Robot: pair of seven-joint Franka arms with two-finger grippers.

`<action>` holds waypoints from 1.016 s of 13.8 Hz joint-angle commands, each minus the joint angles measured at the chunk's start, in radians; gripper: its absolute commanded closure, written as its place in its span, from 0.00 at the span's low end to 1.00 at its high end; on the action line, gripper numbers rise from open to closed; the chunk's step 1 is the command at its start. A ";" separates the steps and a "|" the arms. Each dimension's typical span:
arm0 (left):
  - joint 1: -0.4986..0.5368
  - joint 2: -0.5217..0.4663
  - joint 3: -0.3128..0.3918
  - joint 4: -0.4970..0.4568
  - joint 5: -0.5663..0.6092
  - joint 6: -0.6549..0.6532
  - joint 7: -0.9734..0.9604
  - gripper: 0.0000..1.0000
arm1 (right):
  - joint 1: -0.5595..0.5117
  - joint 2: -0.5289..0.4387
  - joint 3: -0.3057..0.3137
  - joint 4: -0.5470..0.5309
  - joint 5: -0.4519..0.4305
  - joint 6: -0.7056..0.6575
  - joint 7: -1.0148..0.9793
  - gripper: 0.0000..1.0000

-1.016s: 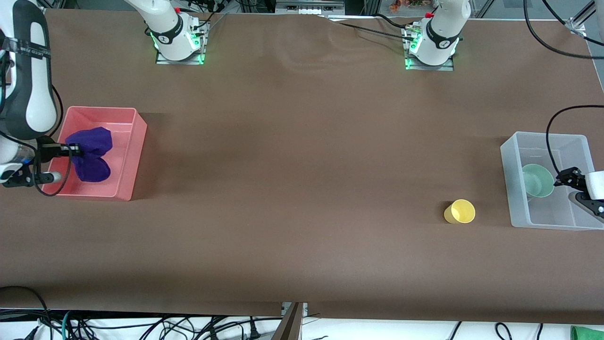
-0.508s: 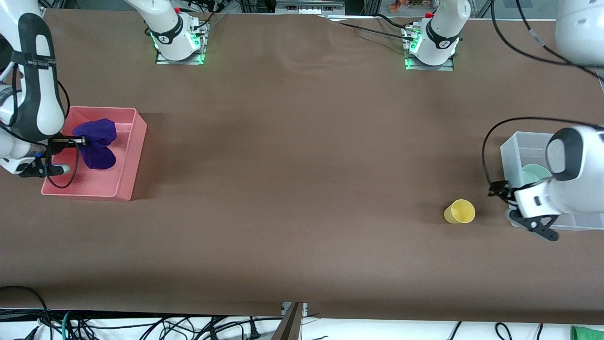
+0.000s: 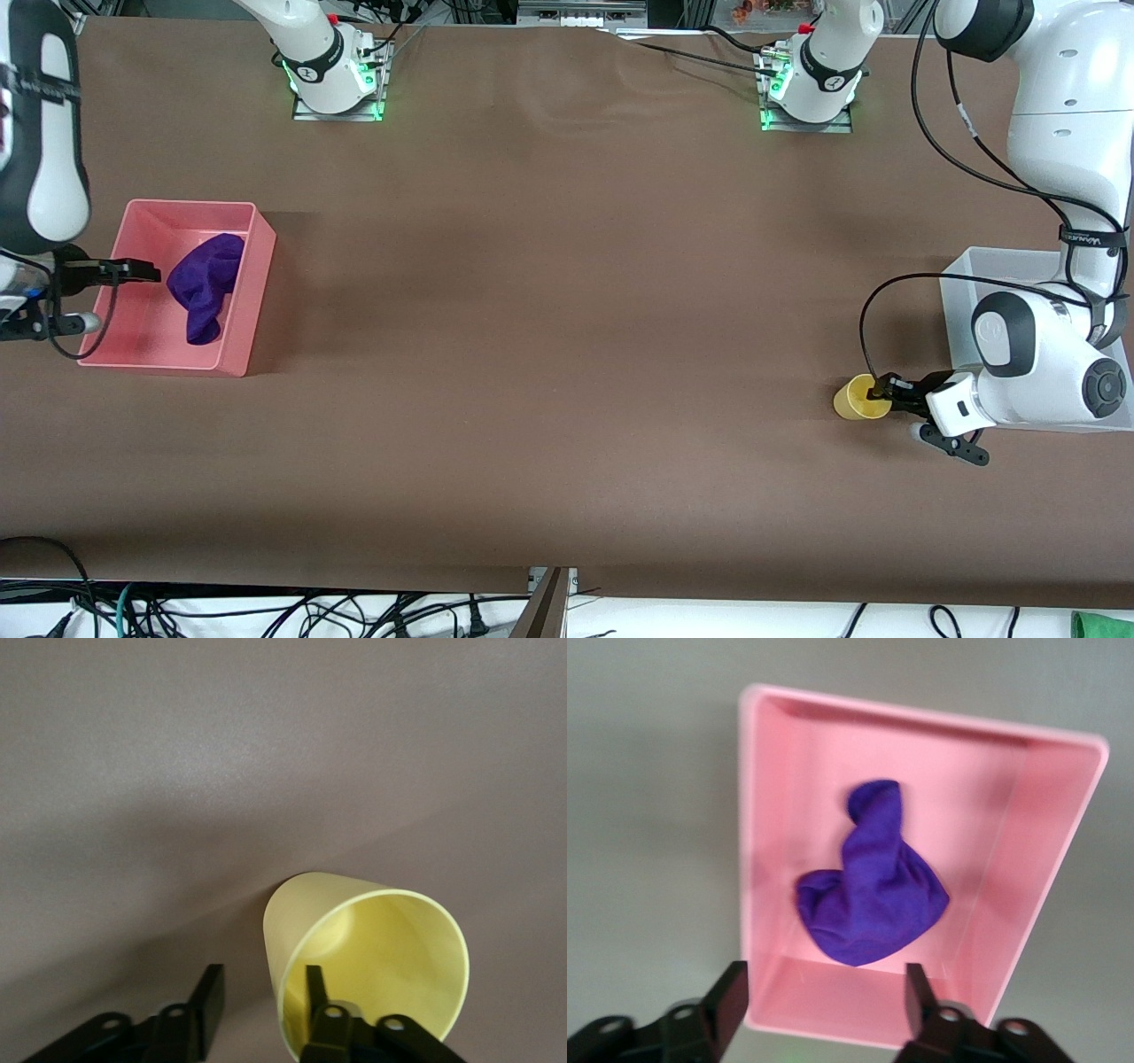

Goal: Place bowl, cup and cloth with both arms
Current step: 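Grasp the yellow cup with the left gripper while the right gripper withdraws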

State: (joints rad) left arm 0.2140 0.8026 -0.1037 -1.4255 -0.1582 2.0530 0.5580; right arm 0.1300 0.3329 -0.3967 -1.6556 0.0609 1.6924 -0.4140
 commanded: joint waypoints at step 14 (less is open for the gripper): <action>0.056 -0.316 0.002 -0.047 0.583 -0.383 0.210 1.00 | -0.009 -0.123 0.205 0.359 -0.047 -0.249 0.129 0.00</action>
State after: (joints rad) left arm 0.2292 0.4795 -0.0988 -1.4154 0.3801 1.6212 0.7127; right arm 0.1299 0.2172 -0.2009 -1.2926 0.0284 1.4428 -0.2897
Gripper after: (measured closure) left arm 0.965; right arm 0.000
